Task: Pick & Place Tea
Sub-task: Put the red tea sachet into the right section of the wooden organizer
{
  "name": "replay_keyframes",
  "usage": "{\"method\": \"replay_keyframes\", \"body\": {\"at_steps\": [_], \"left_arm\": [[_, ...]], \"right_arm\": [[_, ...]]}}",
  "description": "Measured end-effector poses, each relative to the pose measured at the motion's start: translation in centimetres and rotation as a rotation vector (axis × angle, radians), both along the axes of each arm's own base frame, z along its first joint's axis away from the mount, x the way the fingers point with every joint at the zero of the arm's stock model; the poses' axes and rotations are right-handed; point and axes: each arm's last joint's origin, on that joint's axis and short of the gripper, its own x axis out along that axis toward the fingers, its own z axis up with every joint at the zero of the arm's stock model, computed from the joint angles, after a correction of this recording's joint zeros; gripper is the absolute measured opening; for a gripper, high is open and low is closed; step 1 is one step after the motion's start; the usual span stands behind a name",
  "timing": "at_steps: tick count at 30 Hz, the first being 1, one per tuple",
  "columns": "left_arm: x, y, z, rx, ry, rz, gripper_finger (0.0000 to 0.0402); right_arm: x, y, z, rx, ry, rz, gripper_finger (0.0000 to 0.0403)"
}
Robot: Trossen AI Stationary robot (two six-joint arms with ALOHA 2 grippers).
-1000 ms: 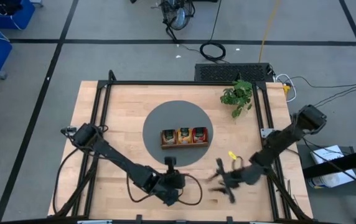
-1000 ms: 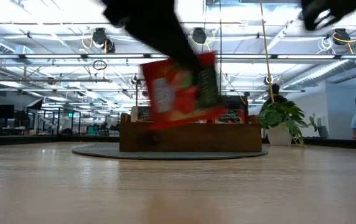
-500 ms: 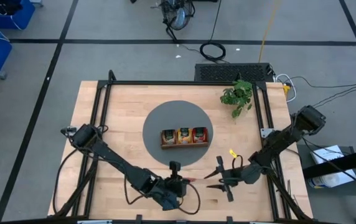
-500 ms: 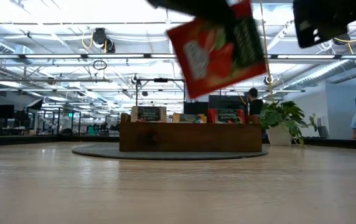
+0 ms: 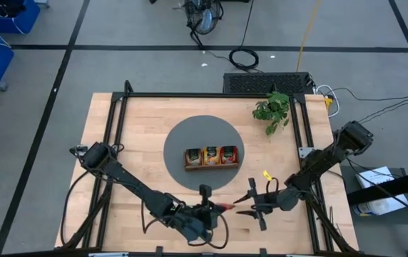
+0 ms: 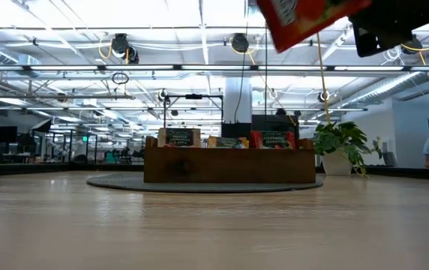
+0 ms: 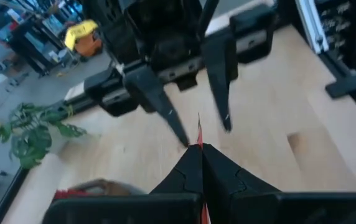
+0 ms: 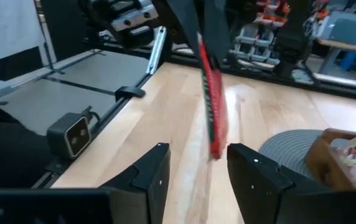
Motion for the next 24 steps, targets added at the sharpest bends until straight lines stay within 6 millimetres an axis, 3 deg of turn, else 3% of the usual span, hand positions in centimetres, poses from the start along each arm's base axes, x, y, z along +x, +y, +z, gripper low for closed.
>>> {"method": "replay_keyframes", "body": {"at_steps": [10, 14, 20, 24], "left_arm": [[0.1, -0.13, 0.28, -0.015, -0.024, -0.012, 0.0003], [0.12, -0.1, 0.28, -0.016, -0.024, -0.012, 0.0004], [0.13, -0.07, 0.28, -0.017, -0.024, -0.011, 0.0007], [0.16, -0.03, 0.28, -0.025, -0.025, -0.007, 0.0005]], "right_arm": [[0.08, -0.14, 0.35, -0.005, -0.04, -0.07, 0.0133], [0.08, -0.14, 0.35, -0.002, -0.039, -0.068, 0.0097], [0.07, -0.13, 0.32, -0.025, -0.04, -0.06, 0.0011], [0.08, -0.08, 0.3, -0.016, -0.036, -0.041, 0.0003]]}}
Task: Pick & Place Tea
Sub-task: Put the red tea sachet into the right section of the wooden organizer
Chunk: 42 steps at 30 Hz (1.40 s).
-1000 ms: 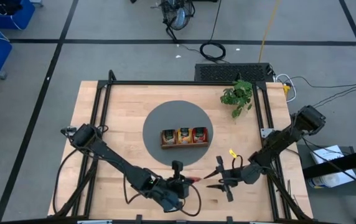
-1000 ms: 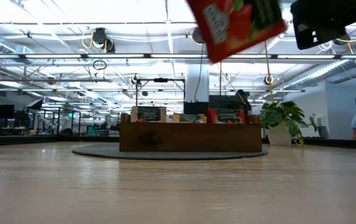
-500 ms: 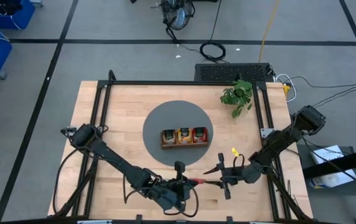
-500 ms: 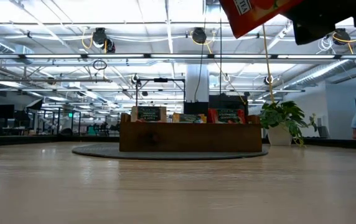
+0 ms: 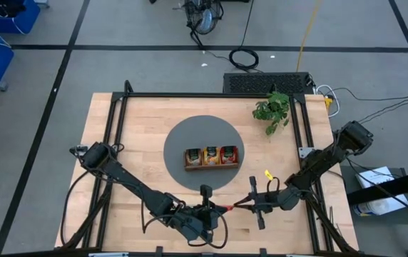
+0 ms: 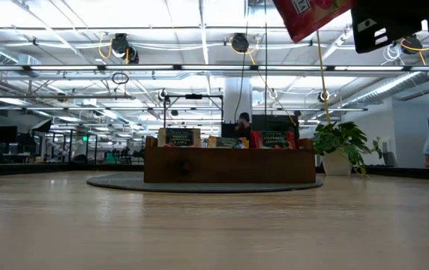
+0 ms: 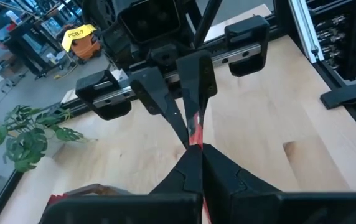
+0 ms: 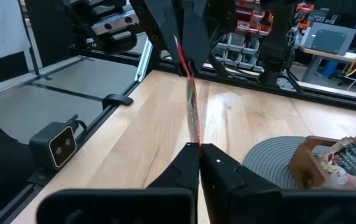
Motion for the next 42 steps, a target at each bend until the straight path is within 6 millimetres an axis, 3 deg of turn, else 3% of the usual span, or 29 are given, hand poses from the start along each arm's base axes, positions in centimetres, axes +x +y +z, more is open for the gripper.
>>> {"method": "replay_keyframes", "body": {"at_steps": [6, 15, 18, 21, 26, 31, 33, 39, 42], "left_arm": [[-0.2, 0.0, -0.3, -0.029, 0.035, -0.008, 0.0029], [-1.1, -0.8, -0.5, 0.038, 0.047, 0.033, 0.0163], [-2.6, -0.9, -0.1, 0.051, 0.087, 0.089, 0.0194], [-5.5, -1.1, 0.6, 0.004, 0.183, 0.139, 0.0206], [-10.7, -2.4, 0.5, -0.027, 0.163, 0.255, 0.0163], [-14.4, -3.8, -2.7, -0.03, 0.091, 0.271, 0.0047], [-14.8, -3.7, -4.1, -0.047, 0.058, 0.272, 0.0013], [-14.3, -3.3, -6.5, -0.064, 0.036, 0.201, 0.0018], [-14.1, -2.9, -7.4, -0.064, 0.065, 0.167, 0.0011]], "right_arm": [[0.0, 0.0, 0.0, 0.0, 0.002, 0.0, 0.0001], [-0.1, 0.0, -0.3, 0.003, 0.031, -0.004, 0.0], [-0.1, -0.1, -0.6, 0.003, 0.064, -0.019, 0.0], [-0.5, -0.8, -0.3, -0.012, 0.111, -0.061, 0.0], [-1.2, -3.3, 1.6, -0.015, 0.246, -0.168, 0.0], [0.0, -6.1, 4.3, -0.072, 0.435, -0.28, 0.0], [1.0, -7.3, 5.9, -0.081, 0.51, -0.277, 0.0], [4.0, -11.3, 9.9, -0.138, 0.728, -0.318, 0.0], [5.7, -13.2, 10.3, -0.122, 0.803, -0.295, 0.0]]}}
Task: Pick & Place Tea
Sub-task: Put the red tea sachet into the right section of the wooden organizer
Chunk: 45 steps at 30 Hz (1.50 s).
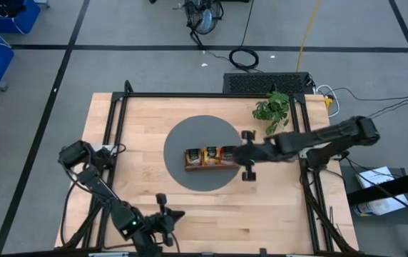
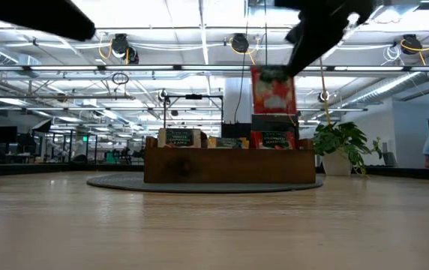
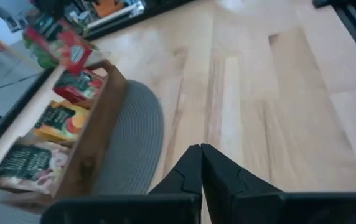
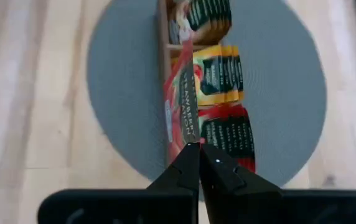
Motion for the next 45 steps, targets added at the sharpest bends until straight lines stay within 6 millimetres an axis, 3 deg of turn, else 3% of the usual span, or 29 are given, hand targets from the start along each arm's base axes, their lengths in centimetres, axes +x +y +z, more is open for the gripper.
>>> {"method": "replay_keyframes", "body": {"at_steps": [5, 12, 24, 34, 39, 45], "left_arm": [[-0.2, 0.5, -0.9, -0.017, 0.026, 0.002, 0.0006], [-0.5, 0.3, -1.0, -0.012, 0.037, -0.015, 0.0035], [-0.5, 0.3, -1.0, -0.011, 0.045, -0.024, 0.0004], [-0.5, 0.3, -1.0, -0.021, 0.042, -0.018, 0.0034], [-0.5, 0.3, -1.0, -0.017, 0.043, -0.02, 0.0035], [-0.5, 0.3, -1.1, 0.0, 0.049, -0.028, 0.0035]], "right_arm": [[2.1, -2.4, -2.3, -0.003, 0.119, -0.009, 0.0], [2.7, -4.0, -4.5, 0.01, 0.189, -0.072, 0.0], [2.2, -3.6, -7.1, 0.074, 0.136, -0.201, 0.0], [1.6, -2.4, -8.3, 0.055, 0.131, -0.225, 0.0002], [1.6, -2.2, -8.3, 0.043, 0.139, -0.197, 0.0028], [1.5, -2.0, -8.2, 0.065, 0.15, -0.18, 0.0087]]}}
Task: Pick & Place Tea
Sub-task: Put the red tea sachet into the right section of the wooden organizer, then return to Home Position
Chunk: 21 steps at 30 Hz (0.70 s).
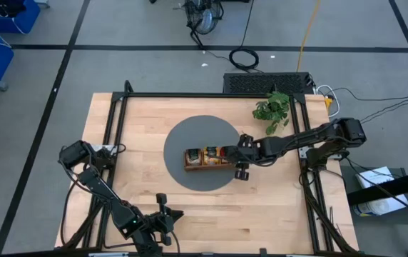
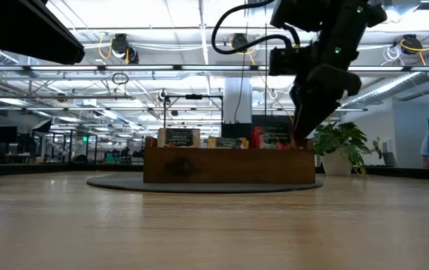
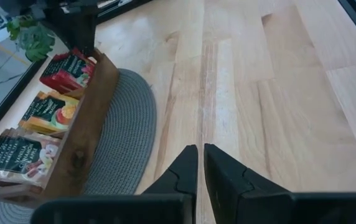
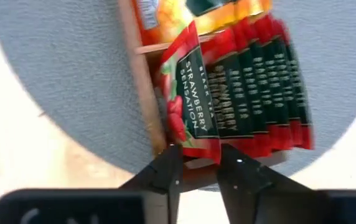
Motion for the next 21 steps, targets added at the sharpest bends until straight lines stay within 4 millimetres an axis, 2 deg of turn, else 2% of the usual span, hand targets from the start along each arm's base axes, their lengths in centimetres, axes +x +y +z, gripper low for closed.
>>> {"method": "replay_keyframes", "body": {"at_steps": [6, 11, 15, 18, 21], "left_arm": [[0.3, 0.3, 0.0, 0.043, 0.014, -0.011, 0.0035], [1.1, 1.4, 1.0, 0.062, -0.004, 0.013, 0.0035], [1.7, 3.4, 4.5, -0.019, 0.002, -0.025, 0.0035], [1.8, 5.5, 8.0, -0.055, -0.044, -0.035, 0.0035], [1.0, 7.9, 11.6, -0.002, -0.069, -0.083, 0.0033]], "right_arm": [[-0.4, 0.1, 0.7, 0.028, -0.016, 0.006, 0.0135], [-1.7, -0.2, 2.9, -0.001, -0.074, -0.023, 0.0143], [-4.1, -0.1, 5.9, -0.028, -0.138, 0.018, 0.0117], [-6.2, 0.7, 7.9, -0.01, -0.28, 0.063, 0.0081], [-8.6, 1.5, 9.1, -0.001, -0.462, 0.161, 0.0038]]}}
